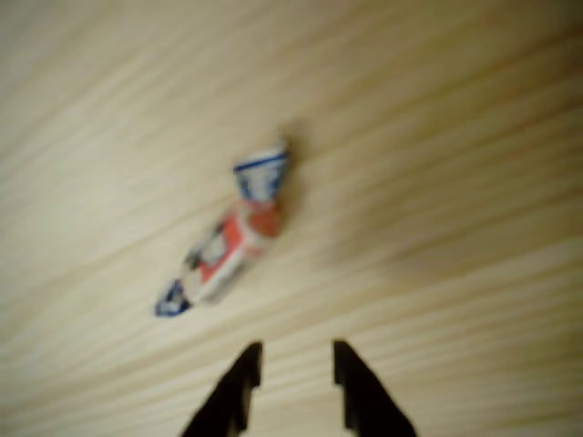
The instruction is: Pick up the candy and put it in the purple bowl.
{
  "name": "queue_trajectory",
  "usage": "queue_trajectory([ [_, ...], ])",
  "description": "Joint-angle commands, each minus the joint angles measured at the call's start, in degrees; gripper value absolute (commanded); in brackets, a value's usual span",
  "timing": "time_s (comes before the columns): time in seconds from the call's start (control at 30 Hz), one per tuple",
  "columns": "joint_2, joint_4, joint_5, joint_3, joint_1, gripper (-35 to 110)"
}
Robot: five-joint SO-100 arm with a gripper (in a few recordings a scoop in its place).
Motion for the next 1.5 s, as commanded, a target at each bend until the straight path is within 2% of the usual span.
queue_trajectory([
  [0.0,0.09,2.9,3.08,-8.96,-0.18,13],
  [0.2,-7.21,10.11,5.36,-21.18,0.26,13],
  [0.7,-13.8,19.86,8.7,-36.21,-0.26,17],
  [0.87,-13.54,24.7,12.83,-39.99,-1.93,17],
  [1.47,-9.23,34.54,10.46,-39.81,-5.89,14],
])
